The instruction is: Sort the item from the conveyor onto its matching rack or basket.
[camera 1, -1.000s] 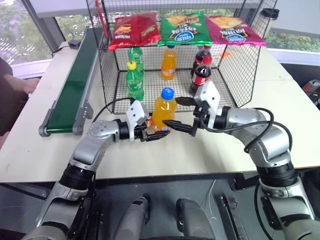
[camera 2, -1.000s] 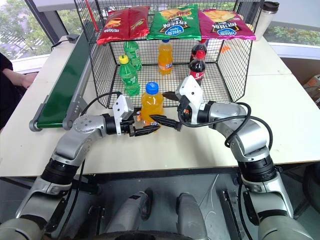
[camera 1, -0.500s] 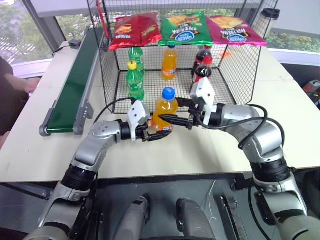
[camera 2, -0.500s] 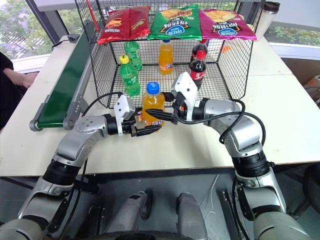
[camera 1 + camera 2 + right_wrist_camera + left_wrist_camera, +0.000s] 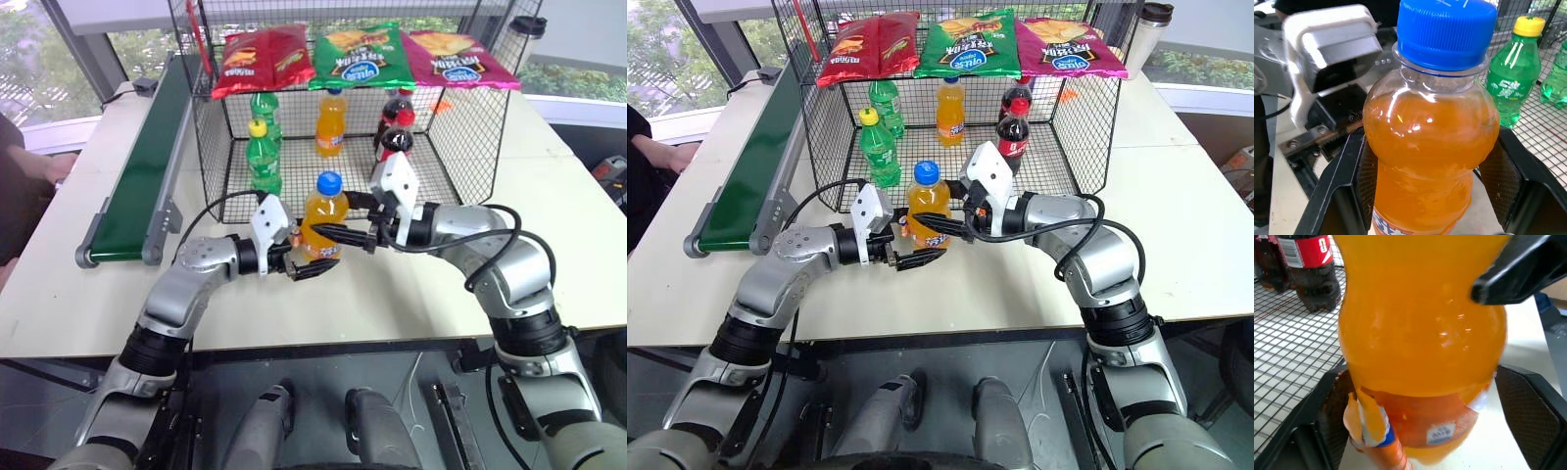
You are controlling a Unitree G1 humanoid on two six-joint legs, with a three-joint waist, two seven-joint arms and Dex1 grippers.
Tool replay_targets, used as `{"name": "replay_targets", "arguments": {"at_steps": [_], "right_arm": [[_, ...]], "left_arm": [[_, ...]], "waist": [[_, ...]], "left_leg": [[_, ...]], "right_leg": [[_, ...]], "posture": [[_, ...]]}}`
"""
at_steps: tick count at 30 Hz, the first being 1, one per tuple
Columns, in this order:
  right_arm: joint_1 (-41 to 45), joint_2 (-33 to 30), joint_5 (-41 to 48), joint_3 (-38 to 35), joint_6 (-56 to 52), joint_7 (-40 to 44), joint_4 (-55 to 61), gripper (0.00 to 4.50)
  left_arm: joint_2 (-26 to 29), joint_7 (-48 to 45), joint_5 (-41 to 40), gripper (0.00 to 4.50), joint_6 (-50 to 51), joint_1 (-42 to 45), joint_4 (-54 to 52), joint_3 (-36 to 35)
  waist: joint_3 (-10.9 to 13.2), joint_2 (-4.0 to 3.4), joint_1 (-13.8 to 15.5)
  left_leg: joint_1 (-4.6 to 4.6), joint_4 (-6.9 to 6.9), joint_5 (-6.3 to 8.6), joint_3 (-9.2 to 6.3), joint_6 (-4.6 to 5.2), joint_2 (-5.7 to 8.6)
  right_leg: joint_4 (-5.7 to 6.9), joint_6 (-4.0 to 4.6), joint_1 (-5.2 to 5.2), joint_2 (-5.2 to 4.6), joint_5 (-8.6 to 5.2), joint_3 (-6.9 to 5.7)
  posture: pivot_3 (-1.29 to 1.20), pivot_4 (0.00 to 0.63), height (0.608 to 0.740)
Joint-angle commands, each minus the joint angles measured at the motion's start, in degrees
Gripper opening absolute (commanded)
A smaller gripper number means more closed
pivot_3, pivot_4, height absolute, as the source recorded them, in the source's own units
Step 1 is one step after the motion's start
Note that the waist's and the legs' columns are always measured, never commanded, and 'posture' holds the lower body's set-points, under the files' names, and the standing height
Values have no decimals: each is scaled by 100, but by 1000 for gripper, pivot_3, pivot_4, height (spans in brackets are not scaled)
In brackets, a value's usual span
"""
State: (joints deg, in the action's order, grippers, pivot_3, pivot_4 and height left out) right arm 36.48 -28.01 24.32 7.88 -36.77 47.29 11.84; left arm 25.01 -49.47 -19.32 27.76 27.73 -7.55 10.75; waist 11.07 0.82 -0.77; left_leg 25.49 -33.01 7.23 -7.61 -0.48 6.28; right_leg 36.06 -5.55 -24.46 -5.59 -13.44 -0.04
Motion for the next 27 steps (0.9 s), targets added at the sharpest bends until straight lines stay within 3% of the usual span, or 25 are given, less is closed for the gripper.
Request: {"name": "replay_targets", "arguments": {"at_steps": [1,4,9,14,27], "right_arm": [[322,125,-319,-279,333,-509,-252,2371],[583,444,-562,-397,660,-1006,-758,2371],[1330,1067,-986,-607,1229,-1938,-2039,2371],[1825,1390,-1268,-650,1911,-2227,-3169,2371],[2550,1789,-1711,-712,3498,-2460,-5423,2371]], "left_arm": [[139,51,-71,4460,123,-142,-410,-146],[244,323,101,4460,-86,-381,-382,-373],[-186,1589,430,4460,-166,-583,-379,-791],[-766,2645,714,4460,-15,-788,-647,-889],[-1167,3256,975,4460,14,-938,-814,-742]], "waist": [[0,-1,0],[1,-2,-4],[2,-3,-2],[2,-3,14],[2,-4,-33]], "left_leg": [[0,0,0,0,0,0],[-2,-1,4,2,-7,1],[-1,0,1,0,-4,0],[-2,0,-3,1,1,7],[-7,1,-7,3,0,3]], "right_leg": [[0,0,0,1,0,0],[2,1,0,1,1,1],[6,1,-6,7,3,1],[5,-20,-2,10,15,1],[12,-21,-2,19,18,2]], "posture": [[0,150,738],[0,150,738],[0,150,738],[0,150,738],[0,150,738]]}}
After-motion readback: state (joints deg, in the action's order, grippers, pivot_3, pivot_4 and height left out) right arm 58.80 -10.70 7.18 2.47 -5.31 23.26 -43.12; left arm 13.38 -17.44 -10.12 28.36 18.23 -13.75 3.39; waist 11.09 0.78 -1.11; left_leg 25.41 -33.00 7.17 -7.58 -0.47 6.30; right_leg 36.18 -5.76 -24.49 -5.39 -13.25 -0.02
